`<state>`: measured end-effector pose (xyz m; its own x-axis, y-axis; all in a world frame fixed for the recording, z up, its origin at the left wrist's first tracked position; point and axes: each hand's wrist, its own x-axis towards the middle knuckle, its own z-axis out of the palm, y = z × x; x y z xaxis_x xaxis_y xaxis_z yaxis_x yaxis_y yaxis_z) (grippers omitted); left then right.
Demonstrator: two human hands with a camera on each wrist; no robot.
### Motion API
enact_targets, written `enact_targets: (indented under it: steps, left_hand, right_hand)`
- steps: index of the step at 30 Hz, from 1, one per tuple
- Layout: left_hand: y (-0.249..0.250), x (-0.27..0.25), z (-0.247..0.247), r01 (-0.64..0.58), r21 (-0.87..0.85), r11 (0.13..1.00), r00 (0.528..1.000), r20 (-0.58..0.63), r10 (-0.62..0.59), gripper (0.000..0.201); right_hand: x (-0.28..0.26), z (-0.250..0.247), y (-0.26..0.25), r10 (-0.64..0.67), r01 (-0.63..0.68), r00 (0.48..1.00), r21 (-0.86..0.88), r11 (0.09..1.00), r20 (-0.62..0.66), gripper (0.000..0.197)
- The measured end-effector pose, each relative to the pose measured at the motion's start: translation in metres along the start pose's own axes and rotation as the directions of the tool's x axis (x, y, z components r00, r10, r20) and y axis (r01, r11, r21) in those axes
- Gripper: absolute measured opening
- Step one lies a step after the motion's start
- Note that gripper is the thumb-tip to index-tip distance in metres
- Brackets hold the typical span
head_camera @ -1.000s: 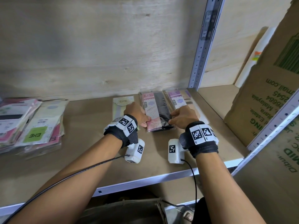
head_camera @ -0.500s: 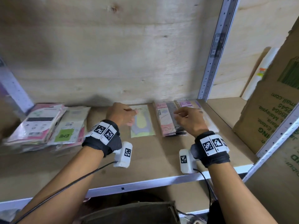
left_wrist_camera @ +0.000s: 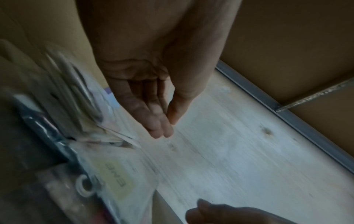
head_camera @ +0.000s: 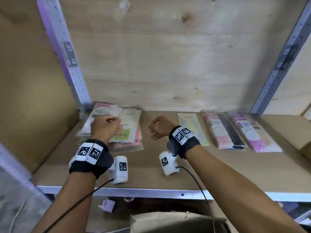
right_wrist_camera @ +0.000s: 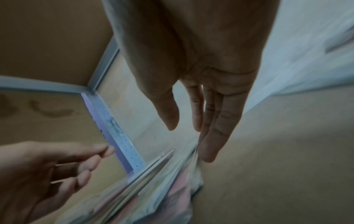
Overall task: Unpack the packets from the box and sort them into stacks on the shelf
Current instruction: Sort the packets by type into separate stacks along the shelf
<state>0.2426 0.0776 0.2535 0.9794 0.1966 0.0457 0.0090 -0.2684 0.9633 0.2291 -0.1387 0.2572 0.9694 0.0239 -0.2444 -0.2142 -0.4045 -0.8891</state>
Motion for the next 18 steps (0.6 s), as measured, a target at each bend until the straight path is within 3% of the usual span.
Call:
enact_targets:
  steps: [3,5,7,9,11,14,18]
  left_hand:
    - [-0.009,0.004,-0.012,-0.001,-0.032,0.999,1.000,-0.018,0.001,0.007]
    - [-0.012,0.004,-0.014,0.004,-0.050,0.999,1.000,-0.014,-0.005,0.008]
    - [-0.013,0.001,-0.012,0.002,-0.041,0.999,1.000,-0.020,-0.003,0.009]
    - [-0.009,-0.002,-0.007,-0.012,-0.055,0.998,1.000,-0.026,0.011,0.010]
    - [-0.005,-0.005,-0.001,-0.034,-0.075,0.997,0.999,-0.031,0.032,0.010]
    - [0.001,-0.012,0.006,-0.083,-0.079,0.993,0.997,-0.004,0.083,0.010]
    - [0.007,-0.013,0.013,-0.106,-0.072,0.992,0.993,0.052,0.109,0.017]
  right_hand:
    - [0.027,0.026,-0.013,0.050,-0.048,0.999,-0.156,0.987,0.005,0.026]
    - [0.041,0.040,-0.020,0.071,-0.071,0.997,-0.292,0.954,-0.011,0.052]
    - [0.052,0.048,-0.023,0.088,-0.094,0.995,-0.482,0.871,-0.037,0.087]
    - [0.059,0.051,-0.019,0.082,-0.102,0.995,-0.597,0.796,-0.060,0.102]
    - [0.061,0.052,-0.014,0.084,-0.104,0.995,-0.626,0.773,-0.062,0.097]
    - [0.058,0.043,-0.013,0.053,-0.052,0.998,-0.553,0.832,-0.015,0.058]
    - [0.036,0.016,-0.006,0.098,-0.082,0.995,-0.372,0.925,0.025,0.039]
